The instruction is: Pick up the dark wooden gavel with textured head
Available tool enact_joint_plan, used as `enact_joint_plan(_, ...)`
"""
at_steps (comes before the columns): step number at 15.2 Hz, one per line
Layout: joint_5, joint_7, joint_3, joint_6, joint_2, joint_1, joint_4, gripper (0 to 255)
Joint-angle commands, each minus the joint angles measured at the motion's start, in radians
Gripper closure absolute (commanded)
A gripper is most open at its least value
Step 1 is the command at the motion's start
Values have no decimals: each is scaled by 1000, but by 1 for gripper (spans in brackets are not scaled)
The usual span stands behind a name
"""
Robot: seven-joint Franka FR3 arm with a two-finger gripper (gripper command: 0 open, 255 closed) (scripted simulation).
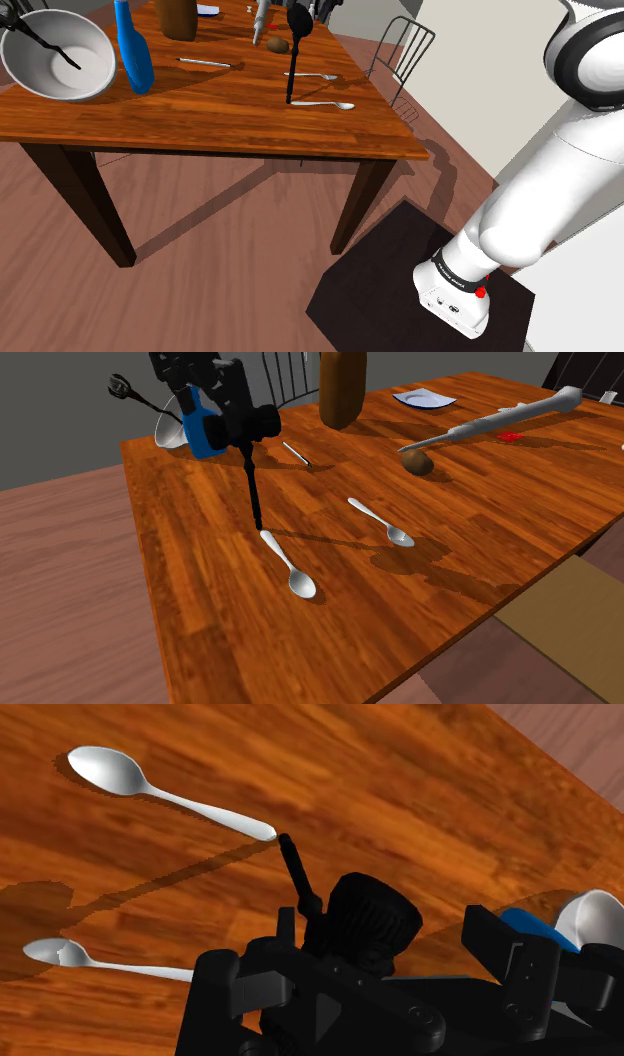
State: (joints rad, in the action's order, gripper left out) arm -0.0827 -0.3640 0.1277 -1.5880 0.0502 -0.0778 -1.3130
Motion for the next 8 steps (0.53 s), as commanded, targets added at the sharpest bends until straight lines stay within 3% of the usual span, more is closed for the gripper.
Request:
enact_joint_plan(1, -2, 3, 0, -33, -14, 1, -46, 0)
enact_joint_plan(5, -4, 6, -1, -58, -26, 1, -84, 0)
enact_joint_plan(6, -4, 6, -1, -59, -26, 1, -84, 255)
enact_joint_plan(8, -4, 6, -1, -59, -26, 1, -84, 255)
